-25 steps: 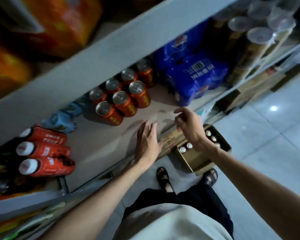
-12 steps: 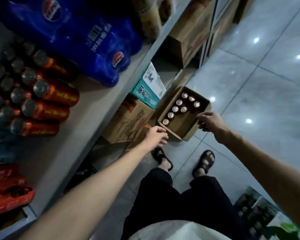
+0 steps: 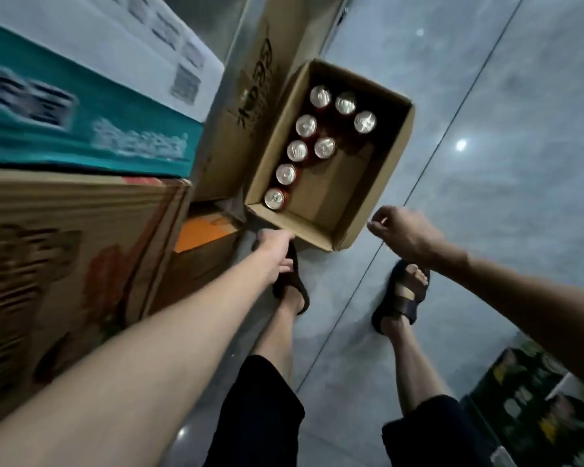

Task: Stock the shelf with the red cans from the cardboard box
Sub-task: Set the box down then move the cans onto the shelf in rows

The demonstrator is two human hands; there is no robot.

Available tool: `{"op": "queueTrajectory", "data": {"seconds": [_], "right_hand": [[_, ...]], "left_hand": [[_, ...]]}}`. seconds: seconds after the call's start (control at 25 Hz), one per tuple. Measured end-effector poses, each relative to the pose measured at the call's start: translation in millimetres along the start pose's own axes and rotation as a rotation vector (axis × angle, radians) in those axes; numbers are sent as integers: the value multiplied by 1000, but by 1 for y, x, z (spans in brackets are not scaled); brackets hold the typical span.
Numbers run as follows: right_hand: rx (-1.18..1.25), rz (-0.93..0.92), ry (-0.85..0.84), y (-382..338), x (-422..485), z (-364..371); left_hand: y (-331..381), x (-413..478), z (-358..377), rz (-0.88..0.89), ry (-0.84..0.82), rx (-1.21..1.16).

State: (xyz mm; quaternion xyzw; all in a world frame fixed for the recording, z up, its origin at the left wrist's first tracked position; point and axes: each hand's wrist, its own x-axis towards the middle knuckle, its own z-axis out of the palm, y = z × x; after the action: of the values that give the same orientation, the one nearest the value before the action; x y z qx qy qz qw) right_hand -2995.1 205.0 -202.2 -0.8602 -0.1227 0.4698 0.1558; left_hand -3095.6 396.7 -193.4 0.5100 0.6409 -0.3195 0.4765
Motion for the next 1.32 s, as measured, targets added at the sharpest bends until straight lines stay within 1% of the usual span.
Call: {"op": "queueTrajectory", "data": {"seconds": [0.12,0.2,0.24,0.36,0.44,0.52,0.6,0.68,0.72,0.8,0.88,0.92,1.0,1.04,1.08,1.12,1.2,1.24,1.28,1.32], "right_hand": [[-191,-148,-3,4,90,52],[-235,-250,-17,-9,146,83],[-259,-309,2,-18,173,97],[-426,-510,116,-47,232,137],[-519,-533,150,-62,261,158],[-587,-527,188,-67,280,173],[-603,-519,219,-69,288,178],[-582,-552,242,-67,286,181],[-563,-555,246,-64,280,180],[-455,-492,230,-54,257,170],[-234,-357,222,-34,223,154],[-71,-247,221,-24,201,141],[332,-22,207,-10,159,111],[508,33,168,-7,133,90],[634,42,133,-4,106,68],[718,33,107,-4,77,44],[833,-38,65,-14,15,-10],[875,-98,50,-24,-16,-38],[912,-150,38,-36,-45,-65],[933,-191,45,-49,-71,-90]], "left_hand": [[-7,95,20,-87,45,-82],[-10,145,30,-89,87,-107],[-10,167,36,-72,115,-108],[-17,209,53,-40,281,-136],[-21,215,59,-32,373,-162],[-24,216,60,-72,379,-184],[-25,221,56,-117,360,-230],[-25,227,46,-117,294,-218],[-24,226,41,-112,263,-250],[-19,216,29,-68,236,-309],[-20,197,16,-37,262,-400],[-20,181,12,-4,275,-377],[-16,146,8,94,275,-185],[-10,122,6,160,244,-95],[-3,92,5,228,171,-32],[5,60,6,292,59,-5],[24,-17,4,411,-179,75],[35,-59,1,488,-246,140],[43,-99,-4,562,-270,193],[50,-138,-10,621,-260,212]]}}
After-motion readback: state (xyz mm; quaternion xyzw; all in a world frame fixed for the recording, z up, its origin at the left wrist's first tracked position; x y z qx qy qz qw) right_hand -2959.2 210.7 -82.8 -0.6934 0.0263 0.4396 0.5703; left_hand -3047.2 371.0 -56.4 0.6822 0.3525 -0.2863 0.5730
